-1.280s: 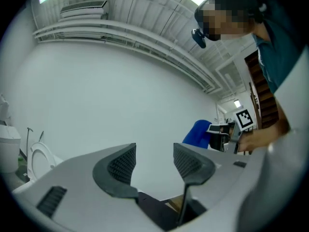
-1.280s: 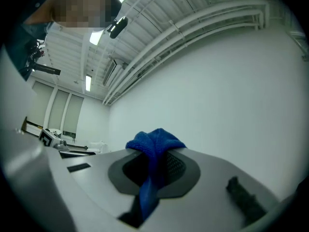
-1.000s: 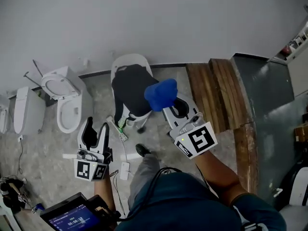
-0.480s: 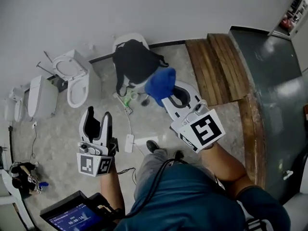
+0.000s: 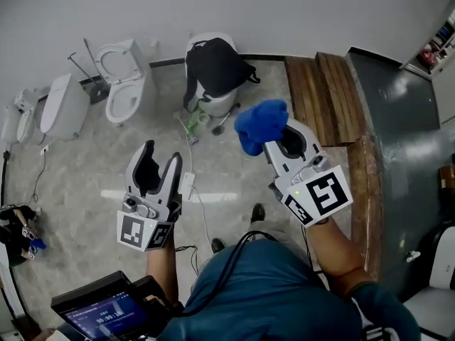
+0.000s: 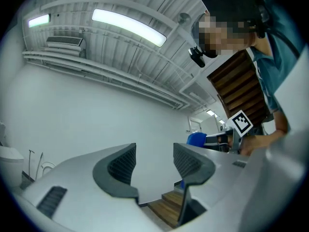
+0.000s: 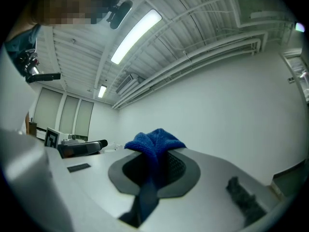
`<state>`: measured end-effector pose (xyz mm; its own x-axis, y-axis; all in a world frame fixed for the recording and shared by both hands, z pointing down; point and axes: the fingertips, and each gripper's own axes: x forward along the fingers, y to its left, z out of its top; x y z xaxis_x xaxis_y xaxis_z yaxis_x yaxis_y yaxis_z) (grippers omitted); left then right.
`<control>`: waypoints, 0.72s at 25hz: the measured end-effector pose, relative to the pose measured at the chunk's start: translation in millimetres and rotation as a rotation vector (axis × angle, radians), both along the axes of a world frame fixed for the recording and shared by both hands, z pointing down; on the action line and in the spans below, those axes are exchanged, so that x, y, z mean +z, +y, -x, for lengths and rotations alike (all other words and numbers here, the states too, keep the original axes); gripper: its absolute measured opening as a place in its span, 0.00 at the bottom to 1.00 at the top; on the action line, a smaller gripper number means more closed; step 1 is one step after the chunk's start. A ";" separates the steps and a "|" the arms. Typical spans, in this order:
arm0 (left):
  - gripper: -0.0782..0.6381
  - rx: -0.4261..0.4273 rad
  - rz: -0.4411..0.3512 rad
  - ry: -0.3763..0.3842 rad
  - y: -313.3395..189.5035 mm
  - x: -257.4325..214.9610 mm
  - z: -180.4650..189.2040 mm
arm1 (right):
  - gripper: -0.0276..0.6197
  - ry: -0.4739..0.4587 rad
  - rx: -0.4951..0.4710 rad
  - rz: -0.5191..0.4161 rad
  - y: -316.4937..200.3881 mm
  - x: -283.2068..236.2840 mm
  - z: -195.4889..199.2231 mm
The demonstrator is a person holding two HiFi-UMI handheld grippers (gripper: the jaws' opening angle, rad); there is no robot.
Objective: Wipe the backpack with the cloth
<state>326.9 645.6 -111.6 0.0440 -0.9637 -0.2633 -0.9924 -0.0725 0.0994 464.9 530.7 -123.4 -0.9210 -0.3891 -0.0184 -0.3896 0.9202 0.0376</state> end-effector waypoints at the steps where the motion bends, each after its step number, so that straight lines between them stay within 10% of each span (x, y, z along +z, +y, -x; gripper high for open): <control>1: 0.46 0.018 -0.006 -0.001 14.8 3.2 -0.5 | 0.08 0.005 0.014 0.001 16.8 -0.3 -2.4; 9: 0.46 0.130 -0.029 0.044 131.3 -33.8 -61.2 | 0.08 -0.002 0.078 0.057 151.4 -33.5 -71.9; 18: 0.46 0.186 -0.001 -0.095 112.0 -30.9 -77.2 | 0.08 0.035 0.157 0.060 130.4 -27.2 -98.1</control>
<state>404.1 757.6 -142.5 0.2454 -0.9365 -0.2505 -0.9669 -0.2551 0.0062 563.0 661.1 -150.7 -0.8487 -0.5273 0.0401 -0.5277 0.8494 0.0003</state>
